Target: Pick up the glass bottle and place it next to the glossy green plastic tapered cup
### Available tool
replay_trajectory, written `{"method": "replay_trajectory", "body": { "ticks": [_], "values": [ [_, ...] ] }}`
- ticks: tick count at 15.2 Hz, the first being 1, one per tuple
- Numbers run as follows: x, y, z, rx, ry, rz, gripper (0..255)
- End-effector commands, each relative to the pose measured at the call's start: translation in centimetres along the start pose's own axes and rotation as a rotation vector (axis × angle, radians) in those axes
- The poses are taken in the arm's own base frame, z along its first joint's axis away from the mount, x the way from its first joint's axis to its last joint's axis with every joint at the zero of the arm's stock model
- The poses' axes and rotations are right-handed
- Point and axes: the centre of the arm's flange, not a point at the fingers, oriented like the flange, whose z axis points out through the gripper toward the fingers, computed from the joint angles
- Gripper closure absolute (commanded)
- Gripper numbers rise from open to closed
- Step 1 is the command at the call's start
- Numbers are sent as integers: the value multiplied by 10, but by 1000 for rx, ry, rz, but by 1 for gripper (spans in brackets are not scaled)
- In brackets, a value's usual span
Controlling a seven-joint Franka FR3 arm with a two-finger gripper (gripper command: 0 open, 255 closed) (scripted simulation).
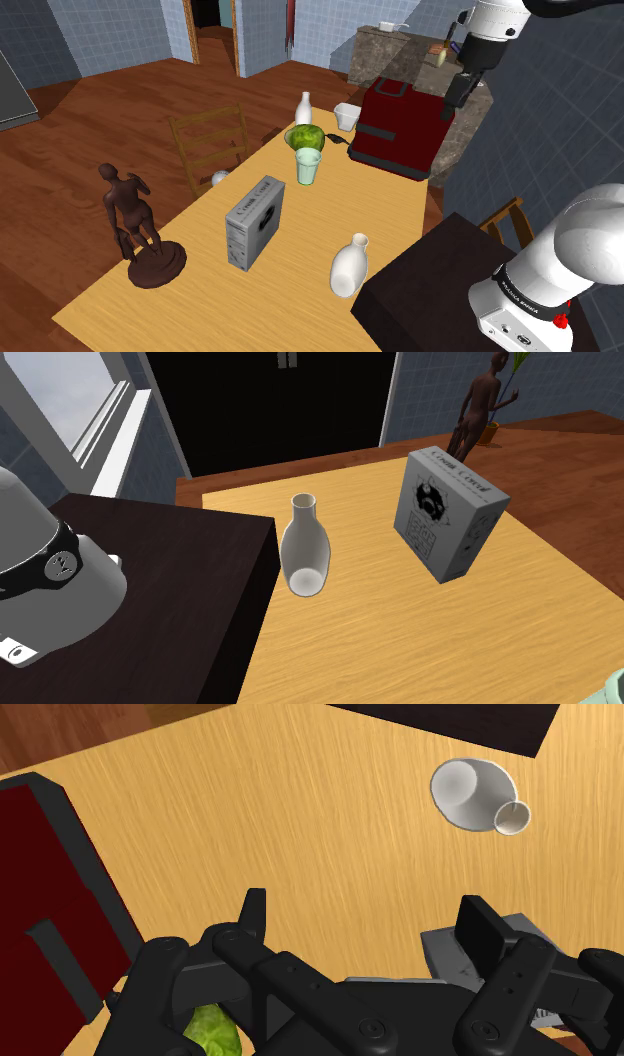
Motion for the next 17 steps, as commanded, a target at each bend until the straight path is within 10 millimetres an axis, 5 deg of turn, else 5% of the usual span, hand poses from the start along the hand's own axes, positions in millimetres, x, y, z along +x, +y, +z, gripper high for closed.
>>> {"method": "replay_trajectory", "body": {
  "ticks": [1,17],
  "values": [
    [0,0,0,0,0,0,0],
    [27,-119,168,47,-35,-32,0]
  ]
}}
